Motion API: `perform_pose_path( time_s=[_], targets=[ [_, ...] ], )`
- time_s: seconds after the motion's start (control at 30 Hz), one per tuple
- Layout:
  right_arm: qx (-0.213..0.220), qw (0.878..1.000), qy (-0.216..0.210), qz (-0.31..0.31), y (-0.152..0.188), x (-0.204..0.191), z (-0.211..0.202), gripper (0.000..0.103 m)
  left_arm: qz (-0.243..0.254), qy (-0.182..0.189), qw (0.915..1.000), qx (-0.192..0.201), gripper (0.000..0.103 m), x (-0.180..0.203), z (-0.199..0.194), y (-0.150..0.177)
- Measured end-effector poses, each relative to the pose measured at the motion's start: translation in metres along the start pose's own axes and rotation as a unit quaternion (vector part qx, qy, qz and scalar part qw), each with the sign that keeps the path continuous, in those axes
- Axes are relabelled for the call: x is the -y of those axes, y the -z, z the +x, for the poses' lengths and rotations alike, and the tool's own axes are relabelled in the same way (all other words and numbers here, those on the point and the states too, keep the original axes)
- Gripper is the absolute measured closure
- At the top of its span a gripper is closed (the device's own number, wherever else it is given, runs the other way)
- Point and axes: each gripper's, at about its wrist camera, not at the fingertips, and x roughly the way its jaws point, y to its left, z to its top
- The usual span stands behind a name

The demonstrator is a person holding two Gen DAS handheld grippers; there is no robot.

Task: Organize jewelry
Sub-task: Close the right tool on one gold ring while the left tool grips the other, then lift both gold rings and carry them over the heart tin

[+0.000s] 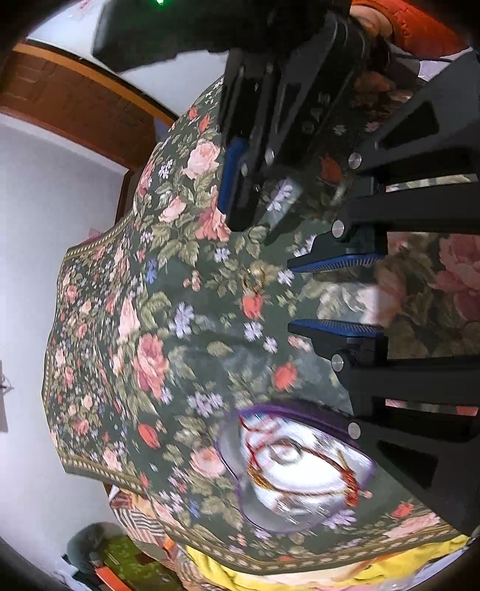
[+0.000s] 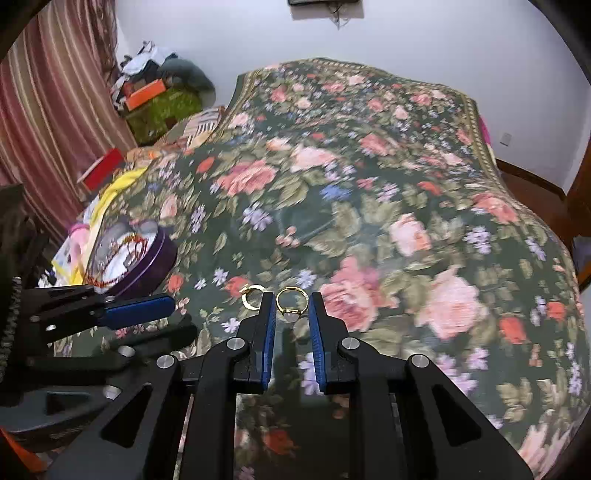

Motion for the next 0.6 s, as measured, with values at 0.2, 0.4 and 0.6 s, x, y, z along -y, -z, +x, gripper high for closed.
perform_pose_path(
  time_s=[0.2,0.4,0.6],
  targets=[
    [0.013,1.000,-0.002,0.015,0.001,0.016,-0.009,0.087,0.021,-0.008,0.9997,-0.010,0.060,0.017,0.023,-0.015],
    [0.017,0.999,-0.007,0.028,0.002,0.026,-0.008,0.087,0.027,-0.025,0.9989,-0.031,0.060,0.018,0.051,-0.025],
    [0.015,0.999,-0.015,0.036,0.004,0.033,-0.007,0.087,0.026,-0.016,0.9993,-0.023,0.065,0.019,0.059,-0.026]
  ],
)
